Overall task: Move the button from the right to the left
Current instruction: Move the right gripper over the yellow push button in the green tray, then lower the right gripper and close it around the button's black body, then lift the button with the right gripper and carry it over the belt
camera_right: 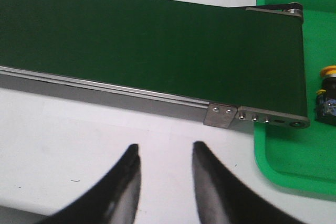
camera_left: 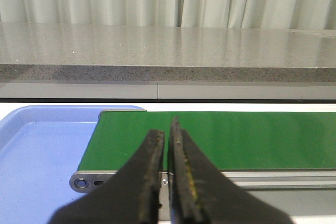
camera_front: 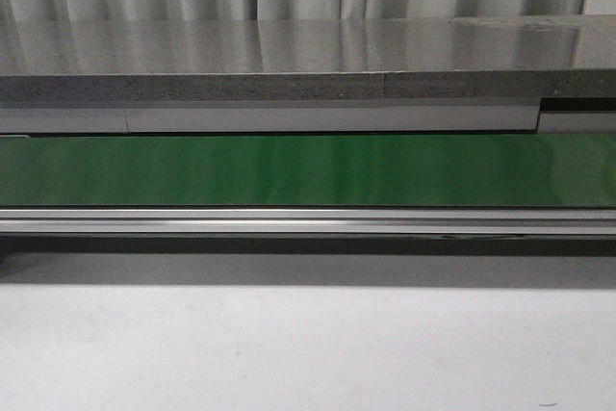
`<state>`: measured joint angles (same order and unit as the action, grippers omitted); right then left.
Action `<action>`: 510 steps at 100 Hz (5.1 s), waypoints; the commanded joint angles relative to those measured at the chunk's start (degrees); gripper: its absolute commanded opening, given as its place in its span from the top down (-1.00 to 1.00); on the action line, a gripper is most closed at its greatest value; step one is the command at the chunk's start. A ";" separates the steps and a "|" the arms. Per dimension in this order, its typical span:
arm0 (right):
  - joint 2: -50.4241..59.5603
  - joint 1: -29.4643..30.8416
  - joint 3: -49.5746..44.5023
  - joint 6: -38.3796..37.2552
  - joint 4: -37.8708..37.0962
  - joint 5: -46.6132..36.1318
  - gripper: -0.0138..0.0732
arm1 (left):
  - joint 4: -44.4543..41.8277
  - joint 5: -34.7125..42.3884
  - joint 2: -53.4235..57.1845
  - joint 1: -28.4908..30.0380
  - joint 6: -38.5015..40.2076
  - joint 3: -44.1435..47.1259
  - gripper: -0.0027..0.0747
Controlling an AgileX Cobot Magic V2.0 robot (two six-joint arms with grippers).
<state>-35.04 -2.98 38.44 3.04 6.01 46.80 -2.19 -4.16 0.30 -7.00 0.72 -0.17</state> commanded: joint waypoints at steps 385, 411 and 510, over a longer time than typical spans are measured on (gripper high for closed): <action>-69.58 36.70 28.01 33.65 12.00 -16.40 0.10 | 0.06 5.20 2.08 -0.32 0.69 2.37 0.92; -63.92 36.70 28.01 33.65 12.21 -16.36 0.10 | 0.06 5.20 2.08 -0.32 0.69 2.37 0.92; -55.76 23.14 28.01 33.59 16.08 -6.09 0.09 | 0.06 5.20 2.08 -0.32 0.69 2.37 0.92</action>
<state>-93.69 20.27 64.78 36.14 20.90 41.86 -2.19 -4.16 0.30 -7.00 0.72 -0.17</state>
